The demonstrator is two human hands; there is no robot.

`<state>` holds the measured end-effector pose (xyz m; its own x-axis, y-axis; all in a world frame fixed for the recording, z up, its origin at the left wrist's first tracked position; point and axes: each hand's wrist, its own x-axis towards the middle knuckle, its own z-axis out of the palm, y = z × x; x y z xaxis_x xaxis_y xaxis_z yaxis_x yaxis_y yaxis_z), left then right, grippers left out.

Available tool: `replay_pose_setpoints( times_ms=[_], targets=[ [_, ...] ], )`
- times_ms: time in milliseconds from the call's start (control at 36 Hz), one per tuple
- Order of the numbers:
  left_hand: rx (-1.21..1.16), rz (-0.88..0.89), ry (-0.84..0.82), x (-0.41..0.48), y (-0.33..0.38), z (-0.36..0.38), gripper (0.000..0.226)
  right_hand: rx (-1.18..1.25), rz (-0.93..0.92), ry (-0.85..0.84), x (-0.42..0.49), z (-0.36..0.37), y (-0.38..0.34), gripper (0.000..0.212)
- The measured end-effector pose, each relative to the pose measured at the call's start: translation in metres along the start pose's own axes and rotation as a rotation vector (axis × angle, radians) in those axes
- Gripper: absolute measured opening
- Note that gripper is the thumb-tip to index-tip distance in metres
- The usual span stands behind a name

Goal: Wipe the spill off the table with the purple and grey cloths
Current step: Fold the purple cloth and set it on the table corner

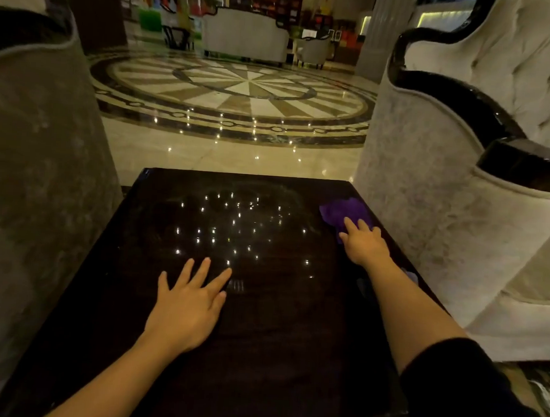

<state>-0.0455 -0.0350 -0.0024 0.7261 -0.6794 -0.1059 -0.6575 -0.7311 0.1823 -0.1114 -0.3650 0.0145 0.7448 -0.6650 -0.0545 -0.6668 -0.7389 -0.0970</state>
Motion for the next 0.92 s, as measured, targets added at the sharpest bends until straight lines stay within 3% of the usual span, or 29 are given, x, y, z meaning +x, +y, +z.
replay_pose_setpoints(
  times_ms=[194,583,778,917],
  targets=[
    [0.015,-0.008,-0.010,-0.001,0.003,-0.002,0.049,0.006,-0.036,-0.115,-0.009,-0.017,0.010,0.051],
    [-0.010,-0.005,0.012,-0.004,0.002,-0.003,0.048,0.131,-0.195,0.086,-0.117,-0.041,0.035,0.052],
    [-0.009,-0.008,0.001,-0.005,0.000,-0.001,0.049,0.169,-0.058,-0.005,-0.156,-0.010,0.058,0.055],
    [-0.012,-0.015,-0.004,-0.005,0.001,0.001,0.049,0.298,0.040,-0.055,-0.163,0.003,0.053,0.070]
  ],
)
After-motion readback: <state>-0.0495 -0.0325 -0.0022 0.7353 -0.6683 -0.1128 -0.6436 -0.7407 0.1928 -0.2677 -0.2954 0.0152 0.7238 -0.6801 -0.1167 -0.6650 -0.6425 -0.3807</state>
